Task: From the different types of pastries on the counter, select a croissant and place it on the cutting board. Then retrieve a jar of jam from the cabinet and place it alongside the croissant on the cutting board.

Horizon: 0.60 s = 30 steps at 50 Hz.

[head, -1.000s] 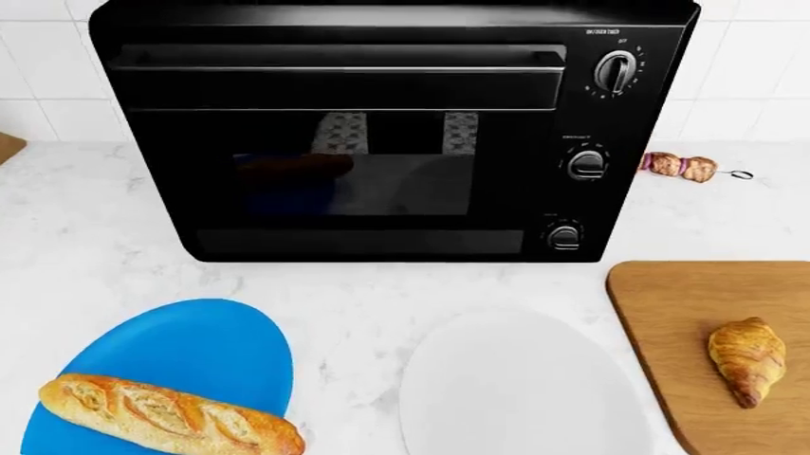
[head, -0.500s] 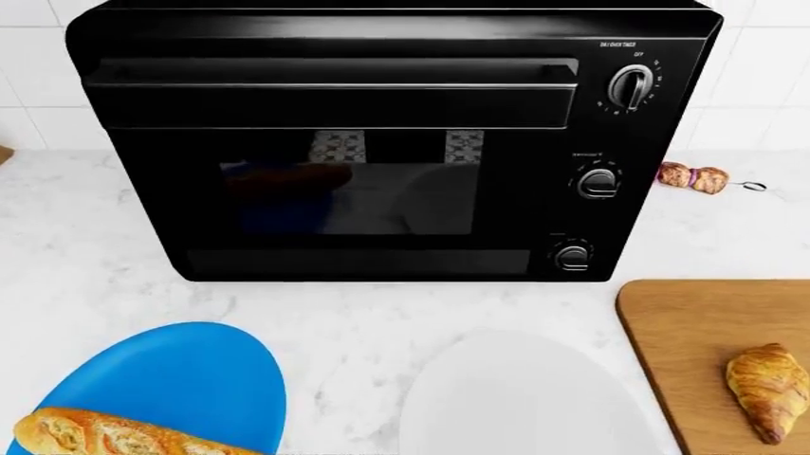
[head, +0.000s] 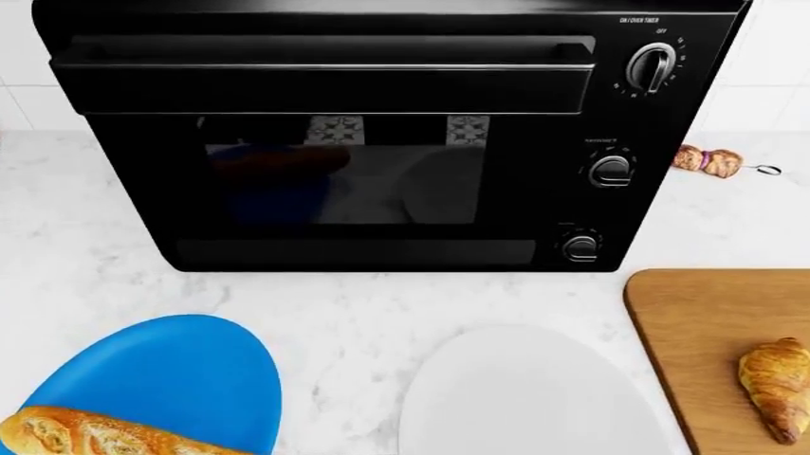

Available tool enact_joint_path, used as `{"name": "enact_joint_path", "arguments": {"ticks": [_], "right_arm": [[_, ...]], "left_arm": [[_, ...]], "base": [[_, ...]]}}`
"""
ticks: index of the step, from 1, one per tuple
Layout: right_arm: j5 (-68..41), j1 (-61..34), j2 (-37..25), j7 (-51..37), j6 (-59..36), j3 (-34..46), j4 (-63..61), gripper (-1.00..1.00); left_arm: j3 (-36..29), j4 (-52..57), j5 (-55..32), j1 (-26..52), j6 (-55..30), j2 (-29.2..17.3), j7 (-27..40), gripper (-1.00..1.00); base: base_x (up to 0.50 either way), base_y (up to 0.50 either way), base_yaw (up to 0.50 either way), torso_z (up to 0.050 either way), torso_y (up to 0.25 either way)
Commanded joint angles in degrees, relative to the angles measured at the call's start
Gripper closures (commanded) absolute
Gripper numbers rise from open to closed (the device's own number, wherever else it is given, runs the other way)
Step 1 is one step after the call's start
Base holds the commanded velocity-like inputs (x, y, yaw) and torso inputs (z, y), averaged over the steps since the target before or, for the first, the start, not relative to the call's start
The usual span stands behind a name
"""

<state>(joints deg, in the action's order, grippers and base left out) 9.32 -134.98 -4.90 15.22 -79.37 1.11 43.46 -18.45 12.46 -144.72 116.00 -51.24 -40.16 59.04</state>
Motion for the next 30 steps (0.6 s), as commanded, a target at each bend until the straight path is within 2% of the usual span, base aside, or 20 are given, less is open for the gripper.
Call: {"name": "enact_joint_path", "arguments": {"ticks": [1,21,30], "right_arm": [[-0.26,-0.02,0.04,0.11,-0.04,-0.08,0.01,1.00],[-0.26,-0.02,0.04,0.11,-0.04,-0.08,0.01,1.00],[-0.26,-0.02,0.04,0.11,-0.04,-0.08,0.01,1.00]], "left_arm": [[0.42,0.30,0.64,-0.52,0.09,-0.30,-0.70,-1.00],[-0.10,-0.01,0.83,0.55,0.47,-0.57,-0.58,-1.00],[0.32,0.58,1.34,-0.54,0.49,-1.00,-1.25,-1.00]], "base": [[0.00,0.00,0.00,0.000,0.000],[0.00,0.00,0.00,0.000,0.000],[0.00,0.00,0.00,-0.003,0.250]]}}
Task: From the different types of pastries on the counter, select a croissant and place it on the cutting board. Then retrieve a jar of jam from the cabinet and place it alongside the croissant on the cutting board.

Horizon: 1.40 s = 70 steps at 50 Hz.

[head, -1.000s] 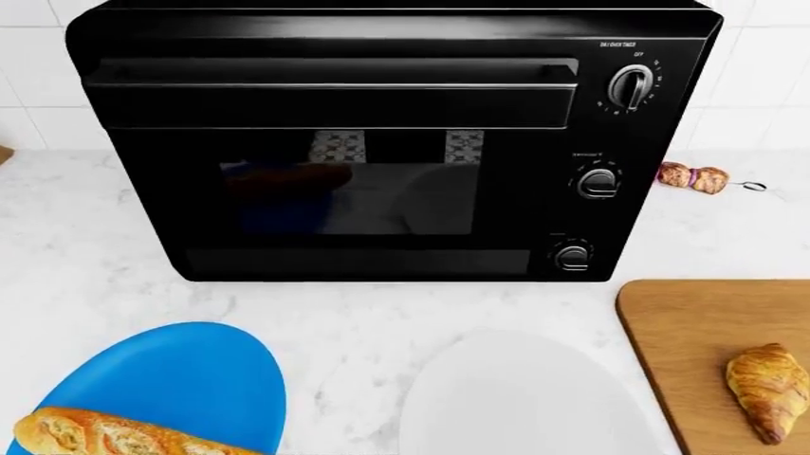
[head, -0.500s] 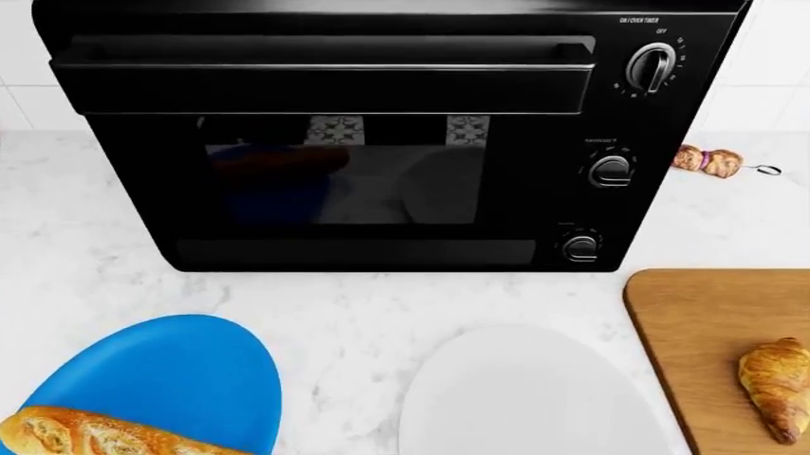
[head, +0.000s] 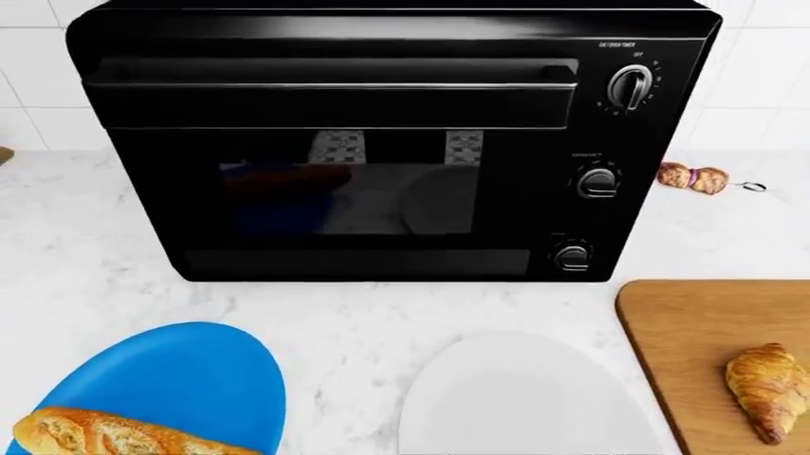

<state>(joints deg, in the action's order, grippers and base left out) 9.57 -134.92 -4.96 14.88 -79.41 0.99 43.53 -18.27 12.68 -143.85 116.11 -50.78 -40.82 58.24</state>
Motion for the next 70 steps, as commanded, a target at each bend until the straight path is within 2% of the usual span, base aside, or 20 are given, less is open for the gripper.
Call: {"name": "enact_joint_path", "arguments": {"ticks": [1,14,38,56,57,58,70], "right_arm": [[-0.51,-0.08,0.11,0.45,0.00,0.04,-0.05,1.00],[-0.51,-0.08,0.11,0.45,0.00,0.04,-0.05,1.00],[-0.51,-0.08,0.11,0.45,0.00,0.04,-0.05,1.00],[-0.51,-0.08,0.11,0.45,0.00,0.04,-0.05,1.00],[8.08,-0.08,2.97,9.04,8.60,1.58,7.98,1.00],[13.92,-0.08,2.98,10.11,12.19,1.59,8.05,1.00],[14.31,-0.08,3.10,11.41,12.34,1.64,7.95,1.00]], "left_arm": [[0.15,0.43,0.51,-0.77,0.01,-0.36,-0.54,-1.00],[-0.12,0.63,0.82,-0.62,-0.24,-0.38,-1.01,-1.00],[-1.41,0.25,-0.56,1.46,0.43,-0.34,-0.10,-1.00],[-1.28,0.99,0.66,-0.04,0.13,-0.45,-1.39,-1.00],[-1.37,0.95,0.55,0.12,0.17,-0.45,-1.28,-1.00],[-1.43,0.92,0.47,0.23,0.21,-0.46,-1.21,-1.00],[-1.69,1.08,0.54,0.29,0.40,-0.44,-1.31,-1.00]], "base": [[0.00,0.00,0.00,-0.004,0.250],[-0.03,0.00,0.00,-0.001,0.038],[-0.30,0.00,0.00,0.000,0.000],[-0.36,-0.02,0.00,0.000,0.000],[-0.38,-0.14,0.00,0.000,0.000],[-0.38,-0.14,0.00,0.000,0.000],[-0.31,-0.26,0.00,0.000,0.000]]}}
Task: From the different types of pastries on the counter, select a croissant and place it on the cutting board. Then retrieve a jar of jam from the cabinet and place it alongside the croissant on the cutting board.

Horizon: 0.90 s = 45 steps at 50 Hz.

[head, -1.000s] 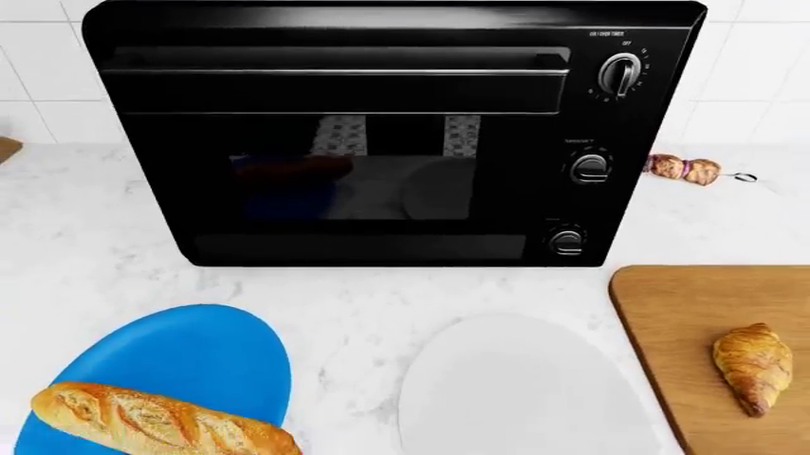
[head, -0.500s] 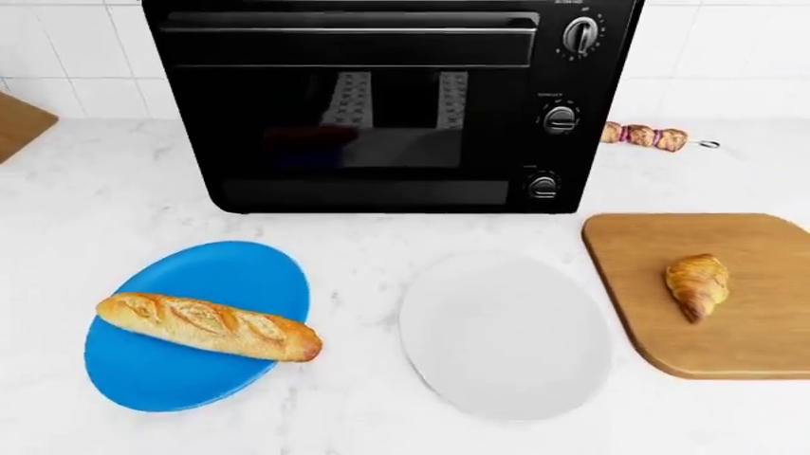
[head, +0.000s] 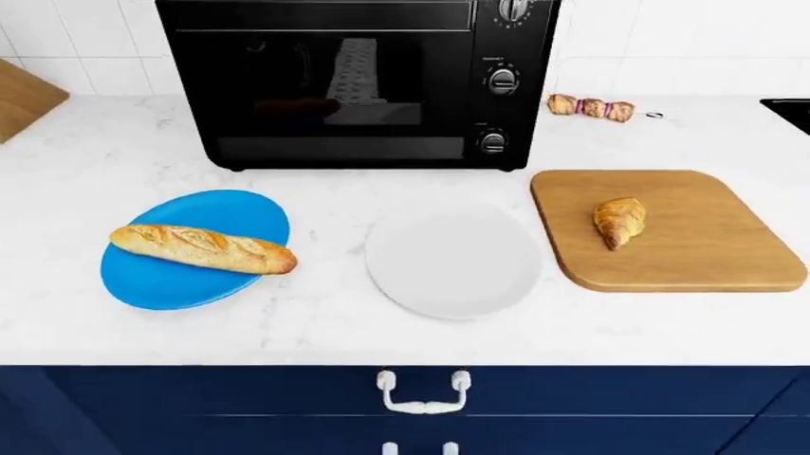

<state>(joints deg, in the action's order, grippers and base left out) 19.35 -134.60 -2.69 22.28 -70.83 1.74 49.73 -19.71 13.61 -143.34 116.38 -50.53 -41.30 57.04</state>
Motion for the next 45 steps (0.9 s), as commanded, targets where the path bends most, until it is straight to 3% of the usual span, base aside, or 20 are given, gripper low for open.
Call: {"name": "enact_joint_path", "arguments": {"ticks": [1,12,24,31,35,36,45], "right_arm": [[4.55,-0.40,0.83,4.14,3.77,0.87,1.74,1.00],[1.02,-0.40,0.06,3.85,3.27,0.44,0.20,1.00],[3.70,-0.40,-0.56,18.25,-5.79,0.58,-14.70,1.00],[18.79,-0.40,-0.88,38.67,-17.40,3.62,-26.93,1.00],[47.22,-0.39,2.17,65.24,-19.10,2.32,-29.15,1.00],[49.81,-0.39,2.41,67.68,-19.11,2.03,-29.32,1.00],[52.65,2.76,2.68,67.71,-19.16,-3.18,-32.35,1.00]], "left_arm": [[-0.21,0.22,0.12,-0.12,0.13,0.01,-0.20,-1.00],[0.47,0.99,1.28,-1.96,-0.16,-0.69,-1.35,-1.00],[0.77,1.70,2.36,-3.46,0.13,-1.03,-1.86,-1.00],[0.65,1.95,3.10,-4.11,0.30,-0.82,-2.11,-1.00],[0.74,2.22,3.83,-4.80,0.42,-0.55,-2.55,-1.00],[0.73,2.26,3.93,-4.87,0.46,-0.49,-2.60,-1.00],[0.83,2.66,5.47,-5.03,0.45,-0.58,-2.79,-1.00]], "base": [[-0.30,-0.27,0.00,0.000,0.000],[-0.16,-0.14,0.00,0.000,0.000],[0.00,0.00,0.00,0.000,0.000],[0.00,0.00,0.00,0.000,0.000],[0.00,0.00,0.00,0.000,0.000],[0.00,0.00,0.00,0.000,0.000],[0.00,0.00,0.00,0.000,0.000]]}}
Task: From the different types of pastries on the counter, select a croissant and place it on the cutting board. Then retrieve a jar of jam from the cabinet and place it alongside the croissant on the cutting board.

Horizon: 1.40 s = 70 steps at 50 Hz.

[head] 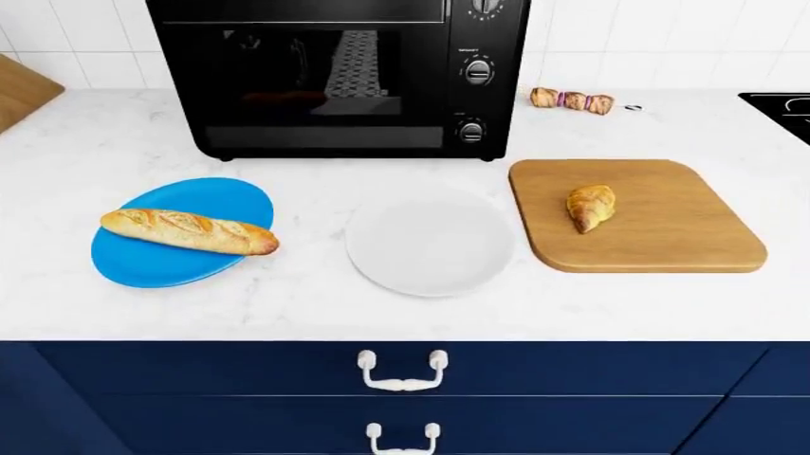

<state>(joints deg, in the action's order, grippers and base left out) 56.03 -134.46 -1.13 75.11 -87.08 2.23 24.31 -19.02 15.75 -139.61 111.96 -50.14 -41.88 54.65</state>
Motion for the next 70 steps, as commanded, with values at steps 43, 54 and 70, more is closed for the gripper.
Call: {"name": "enact_joint_path", "arguments": {"ticks": [43,54,70], "right_arm": [[25.05,74.44,-6.44,14.89,-2.91,-11.76,-60.28,1.00],[21.76,73.67,-15.44,14.89,-2.91,-10.93,-52.14,1.00],[19.41,67.82,-20.88,14.83,-2.81,0.92,-42.17,1.00]], "left_arm": [[5.68,12.89,20.86,-26.25,4.69,0.87,-6.44,-1.00],[5.58,12.51,21.88,-27.24,4.58,0.94,-7.70,-1.00],[5.79,12.72,22.42,-27.96,4.83,0.74,-8.45,-1.00]], "base": [[0.00,0.00,0.00,0.000,0.001],[0.00,0.00,0.00,0.000,0.002],[0.00,0.00,0.00,0.000,0.001]]}}
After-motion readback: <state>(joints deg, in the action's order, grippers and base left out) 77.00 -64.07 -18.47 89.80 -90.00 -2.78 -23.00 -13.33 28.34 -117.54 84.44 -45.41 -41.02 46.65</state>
